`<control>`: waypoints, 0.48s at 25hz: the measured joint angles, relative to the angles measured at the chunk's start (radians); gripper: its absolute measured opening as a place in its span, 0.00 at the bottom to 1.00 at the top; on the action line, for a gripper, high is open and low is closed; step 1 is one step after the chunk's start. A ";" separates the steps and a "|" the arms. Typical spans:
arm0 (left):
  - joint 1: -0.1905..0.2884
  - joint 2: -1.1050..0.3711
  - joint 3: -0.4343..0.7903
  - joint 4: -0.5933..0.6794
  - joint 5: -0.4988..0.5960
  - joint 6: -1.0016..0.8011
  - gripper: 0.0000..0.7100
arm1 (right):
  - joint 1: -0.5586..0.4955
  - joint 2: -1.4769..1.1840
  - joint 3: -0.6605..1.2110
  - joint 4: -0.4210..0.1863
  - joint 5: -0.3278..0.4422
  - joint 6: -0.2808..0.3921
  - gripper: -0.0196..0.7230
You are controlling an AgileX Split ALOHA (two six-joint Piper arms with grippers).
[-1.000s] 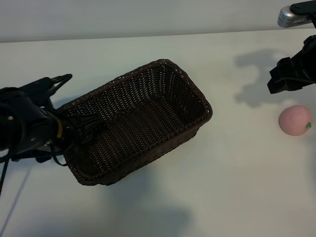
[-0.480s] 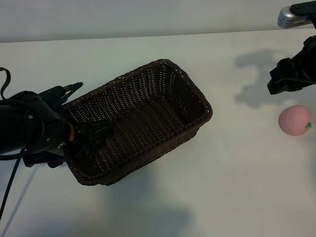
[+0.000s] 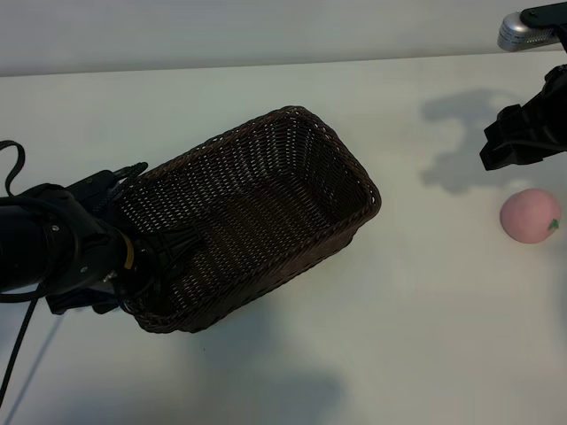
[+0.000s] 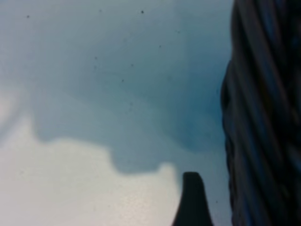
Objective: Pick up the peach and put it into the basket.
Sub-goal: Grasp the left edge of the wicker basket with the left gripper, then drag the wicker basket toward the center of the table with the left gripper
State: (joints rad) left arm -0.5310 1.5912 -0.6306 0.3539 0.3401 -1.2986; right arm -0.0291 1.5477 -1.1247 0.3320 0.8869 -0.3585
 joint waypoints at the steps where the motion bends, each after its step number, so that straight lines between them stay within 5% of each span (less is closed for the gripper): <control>1: 0.000 0.000 0.000 0.000 -0.005 -0.003 0.72 | 0.000 0.000 0.000 0.000 0.000 0.000 0.83; 5: 0.003 0.000 0.000 0.001 -0.026 -0.004 0.59 | 0.000 0.000 0.000 0.000 0.000 0.000 0.83; 12: 0.003 0.000 0.000 0.001 -0.044 0.007 0.58 | 0.000 0.000 0.000 0.000 0.001 0.001 0.83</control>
State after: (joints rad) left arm -0.5276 1.5912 -0.6306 0.3552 0.2960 -1.2917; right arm -0.0291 1.5477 -1.1247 0.3320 0.8881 -0.3577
